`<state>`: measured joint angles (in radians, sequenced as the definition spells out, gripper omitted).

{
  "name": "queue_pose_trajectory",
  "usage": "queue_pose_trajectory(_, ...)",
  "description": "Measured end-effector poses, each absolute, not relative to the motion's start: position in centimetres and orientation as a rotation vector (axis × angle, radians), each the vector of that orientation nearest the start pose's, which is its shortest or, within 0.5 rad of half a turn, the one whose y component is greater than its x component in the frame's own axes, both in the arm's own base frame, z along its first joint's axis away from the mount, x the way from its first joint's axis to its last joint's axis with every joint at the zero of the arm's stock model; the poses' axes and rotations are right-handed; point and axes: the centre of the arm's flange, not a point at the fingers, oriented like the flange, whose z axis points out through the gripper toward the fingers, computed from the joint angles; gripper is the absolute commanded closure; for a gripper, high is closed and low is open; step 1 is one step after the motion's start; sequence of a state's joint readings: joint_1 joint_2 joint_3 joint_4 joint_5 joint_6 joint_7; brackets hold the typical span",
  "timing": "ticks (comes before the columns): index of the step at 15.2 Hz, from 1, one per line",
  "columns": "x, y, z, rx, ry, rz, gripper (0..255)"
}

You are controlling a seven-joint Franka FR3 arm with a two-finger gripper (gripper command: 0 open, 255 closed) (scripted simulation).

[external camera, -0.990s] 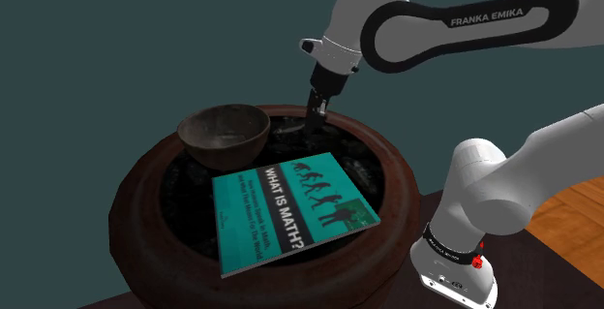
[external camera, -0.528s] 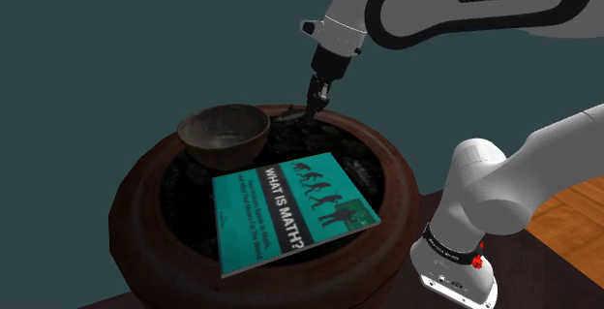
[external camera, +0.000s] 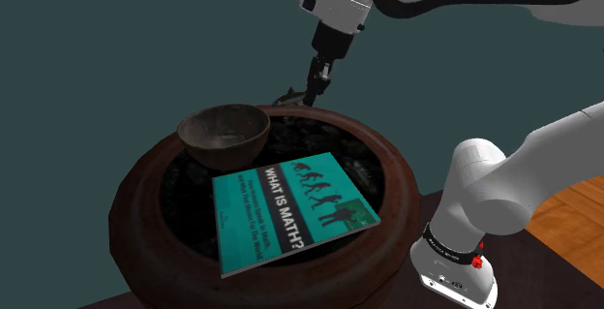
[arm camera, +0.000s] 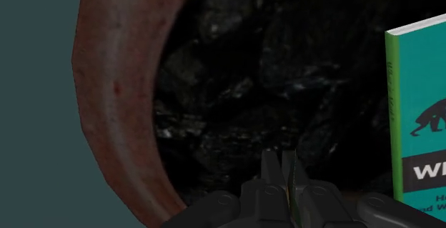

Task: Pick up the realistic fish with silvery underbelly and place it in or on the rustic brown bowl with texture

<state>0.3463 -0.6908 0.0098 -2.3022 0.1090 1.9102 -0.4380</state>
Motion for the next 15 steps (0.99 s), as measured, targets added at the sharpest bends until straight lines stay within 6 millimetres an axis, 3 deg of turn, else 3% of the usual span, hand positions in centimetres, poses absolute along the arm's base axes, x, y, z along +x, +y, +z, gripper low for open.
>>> queue_pose_trajectory(13,33.9,13.6,68.7,-2.796,-1.136,-0.46,255)
queue_pose_trajectory(15,34.4,15.0,68.9,-2.797,-1.136,-0.46,255)
